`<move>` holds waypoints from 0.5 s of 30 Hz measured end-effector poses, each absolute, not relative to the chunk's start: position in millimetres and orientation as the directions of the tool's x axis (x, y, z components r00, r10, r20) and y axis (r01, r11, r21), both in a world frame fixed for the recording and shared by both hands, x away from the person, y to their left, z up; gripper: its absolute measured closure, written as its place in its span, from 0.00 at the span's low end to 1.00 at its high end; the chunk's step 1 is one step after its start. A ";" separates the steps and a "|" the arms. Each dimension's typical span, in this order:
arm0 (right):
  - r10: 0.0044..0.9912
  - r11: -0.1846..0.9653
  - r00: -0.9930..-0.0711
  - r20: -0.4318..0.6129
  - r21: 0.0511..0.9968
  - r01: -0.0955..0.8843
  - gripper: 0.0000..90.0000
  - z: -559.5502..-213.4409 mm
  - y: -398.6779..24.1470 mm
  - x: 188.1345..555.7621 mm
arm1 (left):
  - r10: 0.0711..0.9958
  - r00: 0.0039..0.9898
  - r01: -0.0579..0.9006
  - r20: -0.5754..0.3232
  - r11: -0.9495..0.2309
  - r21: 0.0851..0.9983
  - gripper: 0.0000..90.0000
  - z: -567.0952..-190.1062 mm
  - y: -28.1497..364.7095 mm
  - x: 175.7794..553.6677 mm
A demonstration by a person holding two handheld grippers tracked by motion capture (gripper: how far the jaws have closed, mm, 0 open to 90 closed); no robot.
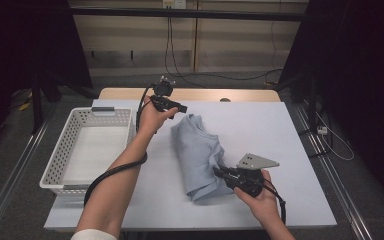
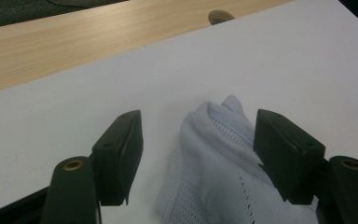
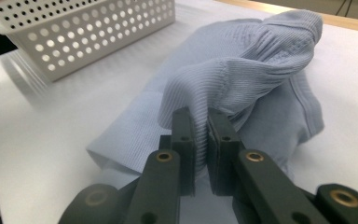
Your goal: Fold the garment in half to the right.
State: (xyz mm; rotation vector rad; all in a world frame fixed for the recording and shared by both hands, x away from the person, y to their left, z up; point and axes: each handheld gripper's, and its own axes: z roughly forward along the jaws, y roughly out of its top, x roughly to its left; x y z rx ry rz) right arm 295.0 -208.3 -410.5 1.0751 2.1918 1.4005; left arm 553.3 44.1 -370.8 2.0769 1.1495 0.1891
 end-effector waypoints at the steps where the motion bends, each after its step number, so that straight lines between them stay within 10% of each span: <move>1: 0.740 0.235 -0.662 0.120 0.876 0.422 0.93 -411.3 -209.0 294.8 | 0.780 0.589 0.672 -0.211 -0.327 0.665 0.35 -371.0 44.8 552.2; 15: 0.742 0.280 -0.660 0.115 0.842 0.461 0.93 -424.9 -211.1 289.7 | 0.779 0.592 0.669 -0.205 -0.334 0.664 0.31 -375.3 50.6 541.1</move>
